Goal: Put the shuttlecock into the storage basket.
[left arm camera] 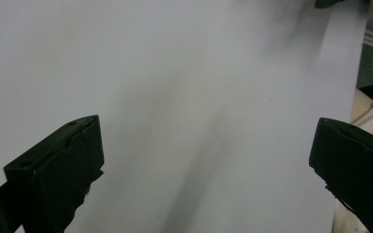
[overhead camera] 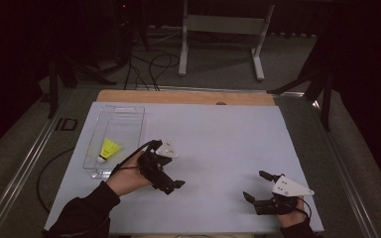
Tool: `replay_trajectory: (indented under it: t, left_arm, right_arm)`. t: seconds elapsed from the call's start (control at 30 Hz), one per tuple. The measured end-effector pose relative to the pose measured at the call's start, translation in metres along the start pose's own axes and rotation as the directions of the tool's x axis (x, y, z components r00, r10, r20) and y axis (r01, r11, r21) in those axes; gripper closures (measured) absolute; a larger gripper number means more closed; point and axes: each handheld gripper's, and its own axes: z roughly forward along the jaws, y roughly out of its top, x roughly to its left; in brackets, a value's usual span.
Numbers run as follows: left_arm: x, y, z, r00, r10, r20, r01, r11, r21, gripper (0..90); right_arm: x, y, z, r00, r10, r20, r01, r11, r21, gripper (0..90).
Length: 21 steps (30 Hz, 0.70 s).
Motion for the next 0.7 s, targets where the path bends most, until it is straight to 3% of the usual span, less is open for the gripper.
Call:
replay_trajectory:
  t: [0.43, 0.7]
  left_arm:
    - [-0.024, -0.031, 0.009, 0.9994, 0.033, 0.002, -0.033, 0.998, -0.054, 0.0]
    - [-0.03, -0.057, 0.006, 0.9998, 0.012, -0.016, -0.013, 0.9963, -0.085, 0.0]
  right_arm:
    - [0.001, 0.0, 0.0, 1.0, -0.002, -0.003, 0.002, 1.0, 0.004, 8.6]
    - [0.001, 0.0, 0.0, 1.0, -0.002, -0.005, 0.002, 1.0, 0.005, 8.6]
